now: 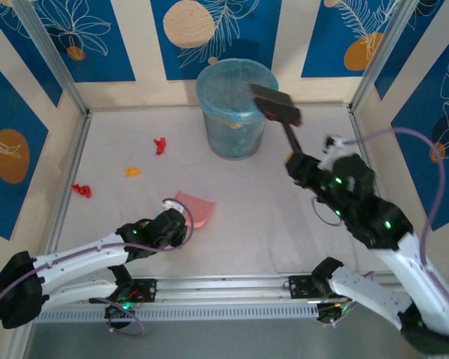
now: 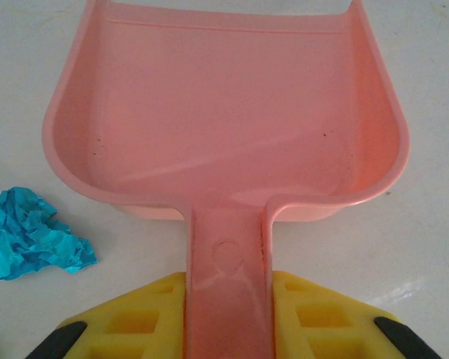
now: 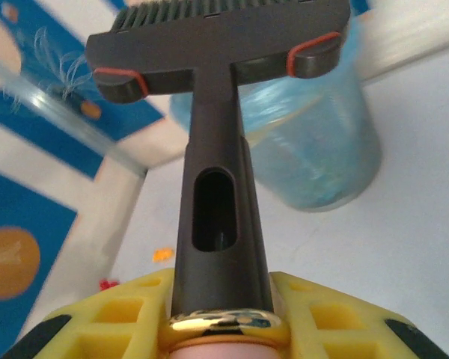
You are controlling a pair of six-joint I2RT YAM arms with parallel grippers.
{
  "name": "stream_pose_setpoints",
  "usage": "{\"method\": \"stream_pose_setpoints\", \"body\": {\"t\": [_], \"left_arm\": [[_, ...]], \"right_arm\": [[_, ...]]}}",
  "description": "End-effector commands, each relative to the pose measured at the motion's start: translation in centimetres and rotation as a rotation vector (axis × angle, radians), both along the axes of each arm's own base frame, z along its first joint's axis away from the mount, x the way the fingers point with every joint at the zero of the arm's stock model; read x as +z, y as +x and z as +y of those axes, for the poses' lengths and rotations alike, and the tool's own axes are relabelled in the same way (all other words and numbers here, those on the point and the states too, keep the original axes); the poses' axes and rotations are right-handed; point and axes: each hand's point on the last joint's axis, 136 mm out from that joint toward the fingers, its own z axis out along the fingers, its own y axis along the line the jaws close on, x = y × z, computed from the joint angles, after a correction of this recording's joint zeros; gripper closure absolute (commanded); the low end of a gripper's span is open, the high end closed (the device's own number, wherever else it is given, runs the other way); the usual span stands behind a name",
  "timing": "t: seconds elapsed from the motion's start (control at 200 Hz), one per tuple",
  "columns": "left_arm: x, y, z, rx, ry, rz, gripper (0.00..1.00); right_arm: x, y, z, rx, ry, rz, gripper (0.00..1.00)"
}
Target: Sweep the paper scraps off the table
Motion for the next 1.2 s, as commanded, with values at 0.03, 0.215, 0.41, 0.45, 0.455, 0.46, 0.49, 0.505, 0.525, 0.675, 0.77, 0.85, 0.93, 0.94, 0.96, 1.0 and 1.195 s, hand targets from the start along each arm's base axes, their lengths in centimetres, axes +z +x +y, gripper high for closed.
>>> {"method": "stream_pose_setpoints", "body": {"t": [0.03,0.215,0.41,0.45,0.455,0.46,0.49,0.505,0.525,0.675,0.77,0.85,0.93,0.94,0.96,1.0,1.195], "left_arm": [[-0.2,0.2,0.5,0.03,0.018,-0.013,1.0],[-0.2,0.4,1.2,0.061,0.037,-0.022,1.0],[-0.3,0.5,1.6,0.085,0.048,-0.022,1.0],[-0.3,0.5,1.7,0.089,0.05,-0.02,1.0],[-0.3,0.5,1.7,0.091,0.05,-0.021,1.0],[-0.3,0.5,1.8,0.092,0.05,-0.021,1.0],[-0.3,0.5,1.8,0.093,0.05,-0.021,1.0],[-0.4,0.5,1.9,0.097,0.053,-0.019,1.0],[-0.4,0.5,1.9,0.098,0.053,-0.019,1.0],[-0.4,0.7,2.4,0.121,0.055,-0.02,1.0],[-0.4,0.7,2.5,0.127,0.05,-0.018,1.0],[-0.6,0.7,2.6,0.129,0.046,-0.012,1.0],[-0.6,0.7,2.6,0.13,0.041,-0.009,1.0],[-0.6,0.8,2.6,0.13,0.041,-0.01,1.0],[-0.5,0.8,2.6,0.129,0.037,-0.009,1.0],[-0.5,0.8,2.6,0.131,0.034,-0.009,1.0],[-0.6,0.8,2.8,0.141,0.023,-0.005,1.0]], "right_arm": [[3.1,1.5,9.6,0.185,-0.192,-0.138,1.0],[0.0,5.8,19.9,0.304,-0.225,-0.04,1.0],[-6.9,10.3,26.8,0.343,-0.328,0.108,1.0],[-8.3,11.0,27.7,0.354,-0.332,0.135,1.0],[-8.5,11.0,27.9,0.357,-0.335,0.14,1.0],[-8.6,11.1,28.0,0.358,-0.334,0.142,1.0],[-9.6,11.5,28.6,0.362,-0.341,0.159,1.0],[-10.0,11.8,28.8,0.361,-0.345,0.164,1.0],[-10.8,12.1,29.0,0.359,-0.353,0.175,1.0],[-14.6,13.8,30.5,0.371,-0.389,0.219,1.0],[-16.3,14.8,31.5,0.381,-0.399,0.219,1.0],[-17.7,16.1,32.0,0.387,-0.417,0.22,1.0],[-19.0,17.3,32.4,0.396,-0.431,0.224,1.0],[-19.1,17.4,32.5,0.398,-0.431,0.222,1.0],[-19.4,17.8,32.5,0.399,-0.433,0.222,1.0],[-20.1,18.3,32.7,0.402,-0.437,0.222,1.0],[-22.7,20.1,33.8,0.449,-0.44,0.215,1.0]]}}
